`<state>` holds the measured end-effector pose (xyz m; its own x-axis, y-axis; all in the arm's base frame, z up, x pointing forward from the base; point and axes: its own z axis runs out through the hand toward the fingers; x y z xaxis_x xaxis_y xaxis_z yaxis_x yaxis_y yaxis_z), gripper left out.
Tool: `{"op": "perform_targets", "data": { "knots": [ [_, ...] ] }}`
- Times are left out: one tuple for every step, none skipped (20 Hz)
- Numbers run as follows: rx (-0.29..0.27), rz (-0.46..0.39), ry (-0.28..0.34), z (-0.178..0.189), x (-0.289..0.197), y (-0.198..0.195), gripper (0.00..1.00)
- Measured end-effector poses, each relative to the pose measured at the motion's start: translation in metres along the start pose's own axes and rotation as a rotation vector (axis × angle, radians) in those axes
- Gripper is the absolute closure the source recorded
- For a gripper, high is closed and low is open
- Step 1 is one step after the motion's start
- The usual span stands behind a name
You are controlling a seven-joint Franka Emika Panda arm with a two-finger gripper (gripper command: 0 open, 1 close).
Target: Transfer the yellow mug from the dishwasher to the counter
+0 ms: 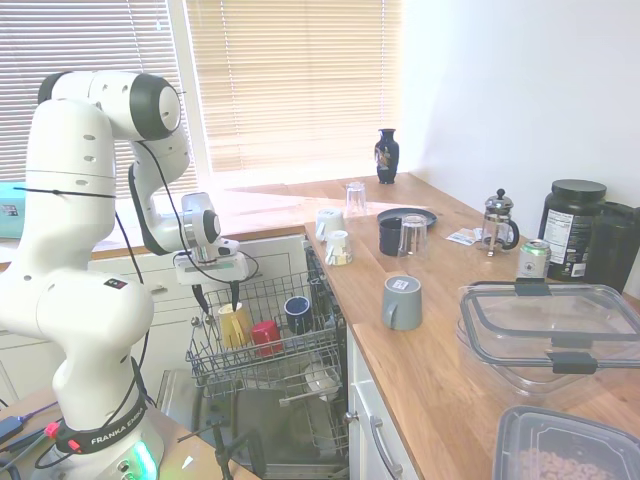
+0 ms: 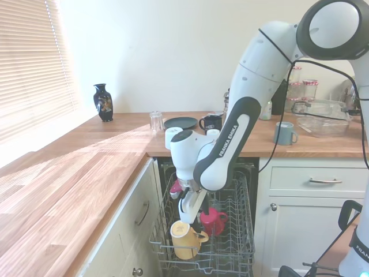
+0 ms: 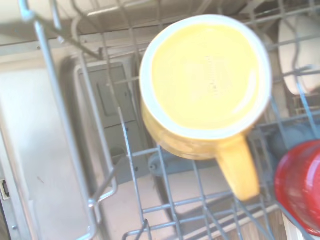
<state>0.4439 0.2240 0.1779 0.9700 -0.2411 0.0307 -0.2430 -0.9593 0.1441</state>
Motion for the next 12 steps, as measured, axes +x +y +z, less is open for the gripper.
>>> {"op": "perform_targets", "data": {
  "knots": [
    [-0.001,-0.008,-0.001,0.004,-0.001,0.000,0.00],
    [0.000,-0.017,-0.002,0.008,-0.001,0.001,0.00],
    [0.000,-0.025,-0.004,0.011,-0.001,0.002,0.00],
    [-0.001,-0.033,-0.006,0.014,-0.001,0.003,0.00],
    [0.000,-0.041,-0.007,0.018,-0.001,0.003,0.00],
    [-0.001,-0.050,-0.008,0.021,-0.001,0.004,0.00],
    [-0.004,-0.059,-0.007,0.025,-0.001,0.004,0.00],
    [-0.009,-0.071,0.001,0.029,-0.001,0.004,0.00],
    [-0.017,-0.082,0.008,0.032,0.000,0.006,0.00],
    [-0.025,-0.091,0.014,0.036,0.001,0.007,0.00],
    [-0.033,-0.101,0.020,0.040,0.001,0.007,0.00],
    [-0.040,-0.107,0.020,0.045,0.001,0.007,0.00]
  ]
}}
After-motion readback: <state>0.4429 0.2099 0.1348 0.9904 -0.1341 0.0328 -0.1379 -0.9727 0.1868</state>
